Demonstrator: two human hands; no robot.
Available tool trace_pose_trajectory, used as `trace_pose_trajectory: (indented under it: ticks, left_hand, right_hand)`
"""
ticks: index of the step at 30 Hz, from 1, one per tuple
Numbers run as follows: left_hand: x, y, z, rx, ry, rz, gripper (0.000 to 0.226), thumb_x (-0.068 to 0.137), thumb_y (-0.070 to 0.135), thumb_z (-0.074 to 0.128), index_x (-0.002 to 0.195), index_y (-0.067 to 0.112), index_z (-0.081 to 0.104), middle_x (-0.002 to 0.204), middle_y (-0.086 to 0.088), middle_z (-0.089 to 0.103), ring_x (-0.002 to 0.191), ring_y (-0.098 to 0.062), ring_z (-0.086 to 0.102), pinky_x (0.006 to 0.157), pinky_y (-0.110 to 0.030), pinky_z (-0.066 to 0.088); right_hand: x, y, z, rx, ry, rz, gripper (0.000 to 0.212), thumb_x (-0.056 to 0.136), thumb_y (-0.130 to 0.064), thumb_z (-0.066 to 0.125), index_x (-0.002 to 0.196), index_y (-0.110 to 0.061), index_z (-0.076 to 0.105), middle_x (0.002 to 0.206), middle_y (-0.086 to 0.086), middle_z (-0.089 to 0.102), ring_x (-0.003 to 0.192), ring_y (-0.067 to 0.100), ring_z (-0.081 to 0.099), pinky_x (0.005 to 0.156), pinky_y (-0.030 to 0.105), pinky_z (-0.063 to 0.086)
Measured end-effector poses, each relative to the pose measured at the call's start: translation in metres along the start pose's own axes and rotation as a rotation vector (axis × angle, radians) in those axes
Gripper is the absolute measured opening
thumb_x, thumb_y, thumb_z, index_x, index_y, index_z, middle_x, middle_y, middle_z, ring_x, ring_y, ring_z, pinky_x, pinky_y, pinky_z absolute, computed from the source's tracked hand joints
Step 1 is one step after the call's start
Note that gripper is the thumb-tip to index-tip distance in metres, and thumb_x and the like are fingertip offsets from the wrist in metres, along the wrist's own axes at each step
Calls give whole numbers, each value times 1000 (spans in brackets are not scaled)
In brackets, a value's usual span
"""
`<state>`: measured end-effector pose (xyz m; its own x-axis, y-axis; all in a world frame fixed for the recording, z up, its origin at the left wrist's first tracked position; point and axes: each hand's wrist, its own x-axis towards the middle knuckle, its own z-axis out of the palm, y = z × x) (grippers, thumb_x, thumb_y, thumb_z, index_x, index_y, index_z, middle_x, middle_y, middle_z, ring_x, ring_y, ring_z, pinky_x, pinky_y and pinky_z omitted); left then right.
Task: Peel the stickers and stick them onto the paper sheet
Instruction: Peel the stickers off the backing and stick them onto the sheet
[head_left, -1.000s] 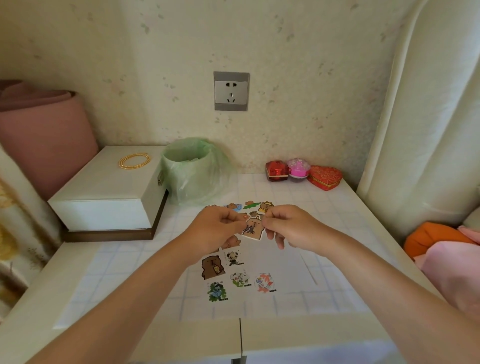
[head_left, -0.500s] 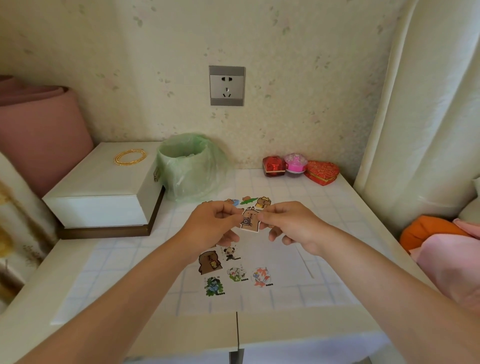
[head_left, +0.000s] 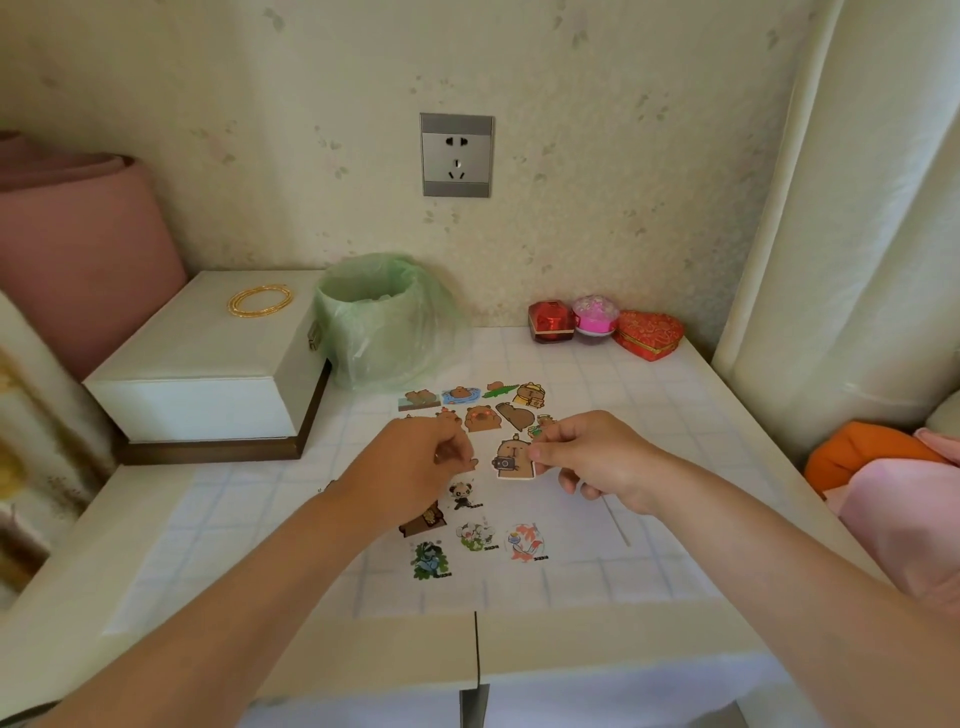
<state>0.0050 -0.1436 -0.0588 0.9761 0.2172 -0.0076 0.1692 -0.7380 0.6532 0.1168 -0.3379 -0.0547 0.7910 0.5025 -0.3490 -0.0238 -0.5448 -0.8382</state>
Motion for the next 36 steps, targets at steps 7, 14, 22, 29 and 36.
trace_pose_trajectory:
  ticks: [7,14,22,29,36]
  left_hand:
    - [0,-12,-1,323,-122,95,26,92,39,65,118,40,66,135,15,53,129,-10,43,105,-31,40]
    - [-2,-5,25,422,-28,33,55,75,74,60,113,34,52,119,13,44,115,-13,36,97,-35,39]
    - [-2,-11,10,377,-204,63,67,76,59,72,133,39,45,142,14,33,135,-12,24,108,-33,30]
    - [-2,-18,7,370,-244,80,77,71,63,76,138,41,44,148,15,29,139,-12,21,114,-41,30]
    - [0,-18,6,369,-250,87,79,70,63,77,139,41,44,152,14,27,140,-13,19,114,-42,30]
  right_hand:
    - [5,3,2,-81,6,17,8,90,-16,70,92,-10,75,76,3,71,48,14,48,43,20,25]
    - [5,1,10,-68,49,-3,16,84,-24,79,89,-9,75,74,4,68,46,13,47,42,21,26]
    - [-4,0,10,-184,-57,-17,18,81,-27,82,87,-12,76,64,0,65,46,11,49,41,21,29]
    - [-3,4,12,-279,-51,-85,17,77,-35,85,80,-20,78,73,8,72,49,12,51,57,24,42]
    - [-5,3,13,-270,-37,-88,14,77,-34,85,74,-23,77,71,9,72,49,14,47,53,21,39]
